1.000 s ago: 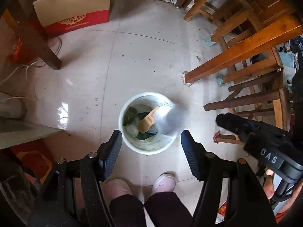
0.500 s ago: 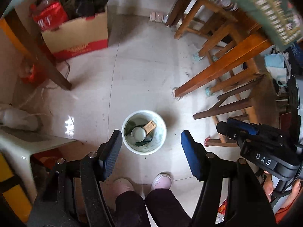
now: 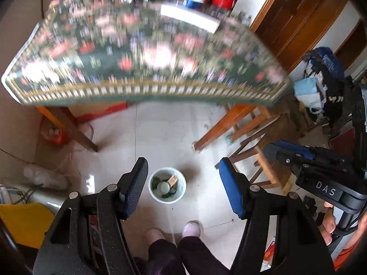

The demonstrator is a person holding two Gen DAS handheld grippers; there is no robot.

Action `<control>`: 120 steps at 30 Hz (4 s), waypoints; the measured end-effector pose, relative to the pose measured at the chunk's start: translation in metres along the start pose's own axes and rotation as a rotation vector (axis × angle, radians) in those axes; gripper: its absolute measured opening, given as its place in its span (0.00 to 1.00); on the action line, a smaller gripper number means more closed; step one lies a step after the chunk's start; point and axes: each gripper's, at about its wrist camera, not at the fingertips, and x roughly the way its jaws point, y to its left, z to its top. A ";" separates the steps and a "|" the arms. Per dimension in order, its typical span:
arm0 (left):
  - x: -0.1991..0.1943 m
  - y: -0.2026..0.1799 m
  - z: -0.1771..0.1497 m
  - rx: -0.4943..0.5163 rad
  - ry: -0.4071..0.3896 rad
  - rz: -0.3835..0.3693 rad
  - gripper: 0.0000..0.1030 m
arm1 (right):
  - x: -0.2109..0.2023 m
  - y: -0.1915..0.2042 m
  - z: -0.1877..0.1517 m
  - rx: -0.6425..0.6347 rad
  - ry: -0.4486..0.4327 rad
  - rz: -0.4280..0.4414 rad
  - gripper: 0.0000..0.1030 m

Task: Collect trash
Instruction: 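Raise both tools back up toward the table, then grasp the white rectangular box with the right tool while the left tool reaches the foil ball, then grasp the crumpled aluminium foil ball with the left tool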

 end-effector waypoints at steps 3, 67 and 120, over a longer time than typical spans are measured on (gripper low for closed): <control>-0.042 -0.005 0.012 0.004 -0.054 -0.027 0.61 | -0.041 0.013 0.006 -0.011 -0.070 -0.017 0.39; -0.065 0.007 0.305 -0.132 -0.324 0.148 0.74 | -0.071 0.007 0.265 -0.275 -0.300 -0.002 0.76; 0.189 0.166 0.453 -0.172 0.035 0.137 0.56 | 0.020 -0.069 0.313 0.231 -0.150 -0.077 0.48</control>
